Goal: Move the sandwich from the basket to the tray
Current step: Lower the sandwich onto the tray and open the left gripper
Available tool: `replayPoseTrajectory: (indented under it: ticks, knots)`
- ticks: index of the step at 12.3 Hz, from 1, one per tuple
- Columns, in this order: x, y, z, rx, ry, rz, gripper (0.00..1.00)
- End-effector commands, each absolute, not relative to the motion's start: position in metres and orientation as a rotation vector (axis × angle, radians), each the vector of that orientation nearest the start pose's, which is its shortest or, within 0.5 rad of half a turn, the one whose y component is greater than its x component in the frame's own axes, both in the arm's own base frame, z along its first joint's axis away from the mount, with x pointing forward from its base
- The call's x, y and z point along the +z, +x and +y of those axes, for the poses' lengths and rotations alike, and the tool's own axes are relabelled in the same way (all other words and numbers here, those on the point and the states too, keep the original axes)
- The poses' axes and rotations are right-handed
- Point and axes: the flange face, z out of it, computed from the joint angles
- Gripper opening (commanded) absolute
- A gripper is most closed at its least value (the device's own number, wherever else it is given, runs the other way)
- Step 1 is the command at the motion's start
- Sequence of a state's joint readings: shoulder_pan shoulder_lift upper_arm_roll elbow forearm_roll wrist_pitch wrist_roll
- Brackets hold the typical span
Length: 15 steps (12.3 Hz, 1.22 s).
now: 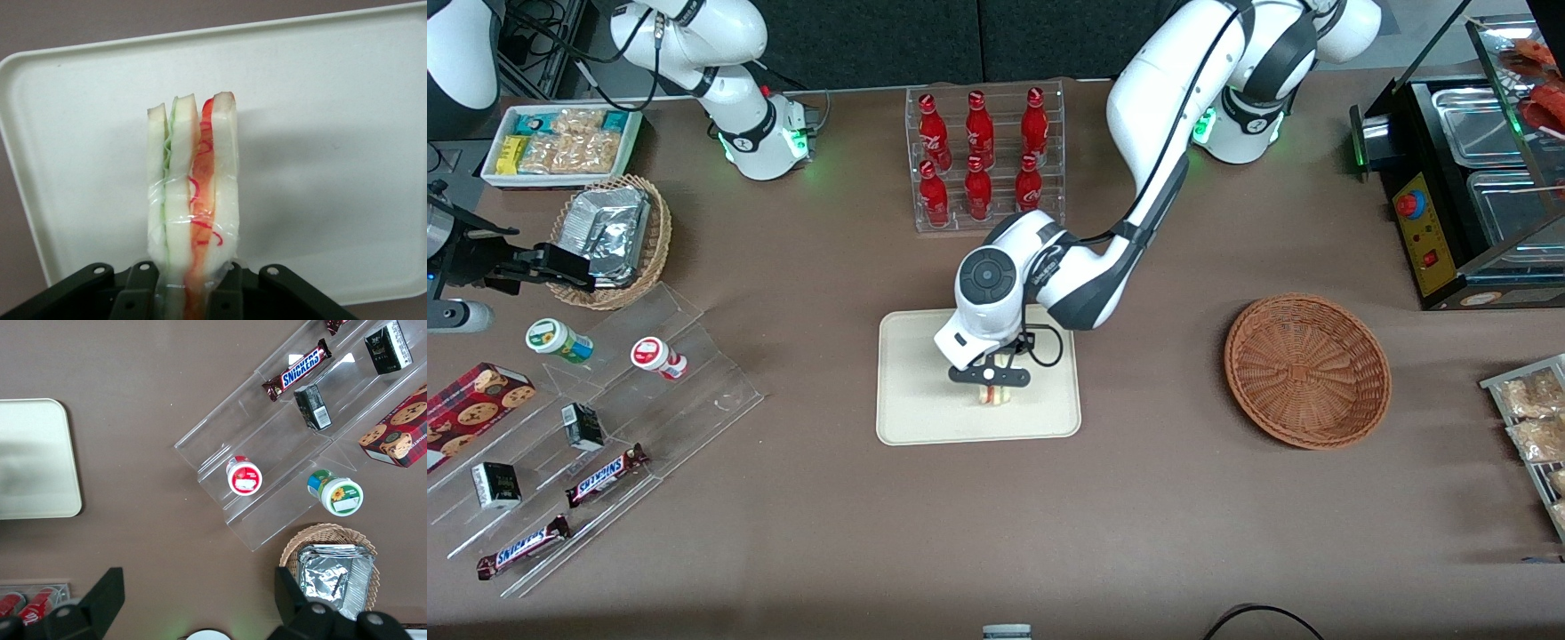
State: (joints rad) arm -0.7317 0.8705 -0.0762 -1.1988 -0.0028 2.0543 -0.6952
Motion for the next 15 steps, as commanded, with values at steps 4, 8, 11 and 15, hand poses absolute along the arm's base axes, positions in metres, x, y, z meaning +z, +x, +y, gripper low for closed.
replayPoseTrajectory:
  ticks: [4, 8, 11, 15]
  knots:
    - [0.228, 0.541, -0.548, -0.001, -3.208, 0.064, 0.16]
    - [0.213, 0.54, -0.547, 0.011, -3.202, -0.012, 0.33]
    - [0.227, 0.543, -0.546, -0.006, -3.204, -0.024, 1.0]
    - [0.284, 0.545, -0.528, 0.098, -3.149, -0.063, 1.0]
